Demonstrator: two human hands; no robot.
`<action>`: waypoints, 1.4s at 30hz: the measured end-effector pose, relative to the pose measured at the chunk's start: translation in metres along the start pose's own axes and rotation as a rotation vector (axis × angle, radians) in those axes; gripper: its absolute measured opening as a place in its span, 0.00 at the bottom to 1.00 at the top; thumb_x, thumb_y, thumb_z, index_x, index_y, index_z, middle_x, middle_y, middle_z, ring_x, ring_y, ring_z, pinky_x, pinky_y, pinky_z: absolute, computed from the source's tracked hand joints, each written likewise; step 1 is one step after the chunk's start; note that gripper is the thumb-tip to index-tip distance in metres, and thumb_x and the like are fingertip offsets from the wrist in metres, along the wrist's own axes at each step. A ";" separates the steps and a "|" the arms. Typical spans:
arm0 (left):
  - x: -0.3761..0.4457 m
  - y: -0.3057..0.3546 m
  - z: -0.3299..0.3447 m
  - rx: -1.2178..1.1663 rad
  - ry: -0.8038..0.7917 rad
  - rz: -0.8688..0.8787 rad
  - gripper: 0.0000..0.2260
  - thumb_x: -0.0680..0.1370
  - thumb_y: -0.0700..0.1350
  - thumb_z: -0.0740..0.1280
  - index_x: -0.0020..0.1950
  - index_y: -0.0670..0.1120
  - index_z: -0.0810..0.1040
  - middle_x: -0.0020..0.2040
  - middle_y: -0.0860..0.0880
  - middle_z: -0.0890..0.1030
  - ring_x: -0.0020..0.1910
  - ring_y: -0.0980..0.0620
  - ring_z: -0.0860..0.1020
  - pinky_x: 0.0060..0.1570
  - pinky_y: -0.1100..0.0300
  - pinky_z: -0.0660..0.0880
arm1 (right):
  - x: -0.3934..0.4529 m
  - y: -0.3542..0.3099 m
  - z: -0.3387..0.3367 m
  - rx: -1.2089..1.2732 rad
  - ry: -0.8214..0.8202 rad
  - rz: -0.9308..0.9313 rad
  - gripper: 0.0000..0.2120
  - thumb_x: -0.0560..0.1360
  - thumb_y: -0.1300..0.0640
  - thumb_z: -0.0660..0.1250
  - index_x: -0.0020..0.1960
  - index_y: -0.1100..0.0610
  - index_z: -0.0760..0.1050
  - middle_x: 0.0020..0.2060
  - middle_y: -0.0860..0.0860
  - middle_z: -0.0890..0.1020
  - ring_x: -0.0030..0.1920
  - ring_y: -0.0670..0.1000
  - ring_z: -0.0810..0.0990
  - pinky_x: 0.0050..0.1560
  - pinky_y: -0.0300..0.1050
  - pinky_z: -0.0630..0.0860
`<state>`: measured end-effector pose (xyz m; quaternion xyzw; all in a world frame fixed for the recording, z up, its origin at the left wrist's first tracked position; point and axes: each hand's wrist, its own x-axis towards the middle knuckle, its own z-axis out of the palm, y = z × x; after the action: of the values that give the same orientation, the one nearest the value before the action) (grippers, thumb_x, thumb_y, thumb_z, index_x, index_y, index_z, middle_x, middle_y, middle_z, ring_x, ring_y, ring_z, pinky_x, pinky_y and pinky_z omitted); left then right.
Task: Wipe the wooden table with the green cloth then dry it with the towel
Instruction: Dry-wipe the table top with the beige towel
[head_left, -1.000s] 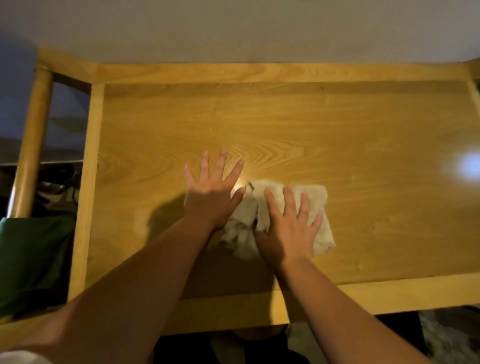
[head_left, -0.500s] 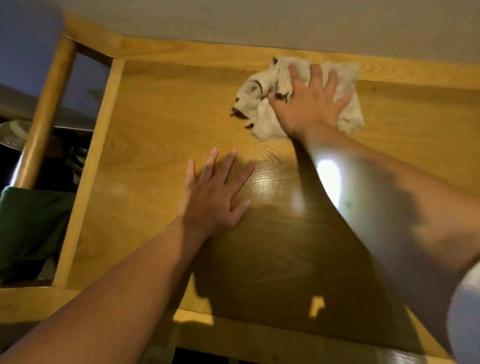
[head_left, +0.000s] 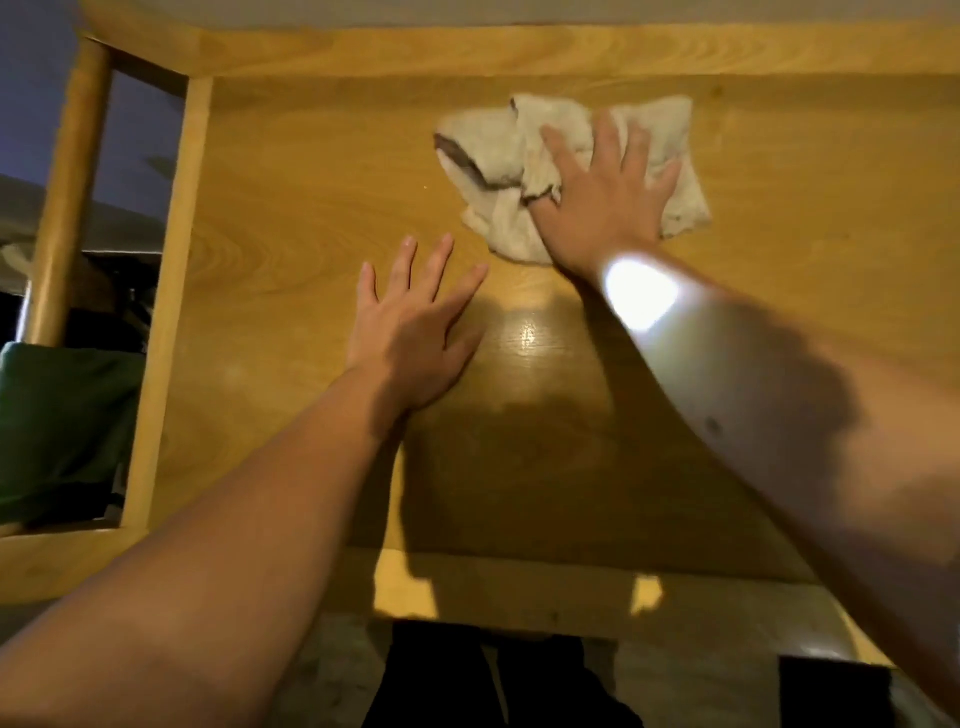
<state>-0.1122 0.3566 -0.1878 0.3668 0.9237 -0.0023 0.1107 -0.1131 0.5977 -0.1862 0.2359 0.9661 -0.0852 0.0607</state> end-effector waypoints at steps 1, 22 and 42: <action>0.000 0.000 0.001 0.000 0.003 0.002 0.27 0.79 0.65 0.49 0.79 0.63 0.54 0.82 0.48 0.52 0.80 0.40 0.49 0.72 0.30 0.50 | -0.028 0.001 0.003 0.005 -0.011 -0.003 0.34 0.72 0.32 0.49 0.76 0.36 0.51 0.79 0.52 0.53 0.77 0.63 0.47 0.68 0.75 0.43; -0.004 0.102 -0.004 -0.131 -0.091 -0.118 0.32 0.76 0.69 0.51 0.79 0.63 0.52 0.82 0.41 0.44 0.79 0.35 0.41 0.70 0.27 0.41 | -0.364 0.026 0.027 0.097 -0.124 -0.032 0.33 0.70 0.36 0.59 0.74 0.40 0.63 0.73 0.53 0.65 0.76 0.63 0.56 0.64 0.79 0.56; -0.016 0.143 0.009 -0.036 0.010 -0.063 0.34 0.76 0.72 0.49 0.79 0.61 0.52 0.82 0.40 0.50 0.79 0.34 0.49 0.70 0.28 0.50 | -0.241 0.115 0.012 0.079 -0.051 0.077 0.33 0.72 0.36 0.55 0.75 0.34 0.52 0.77 0.48 0.55 0.78 0.60 0.45 0.68 0.76 0.46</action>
<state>-0.0019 0.4496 -0.1817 0.3357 0.9351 0.0126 0.1126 0.1542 0.5890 -0.1756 0.2729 0.9503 -0.1270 0.0794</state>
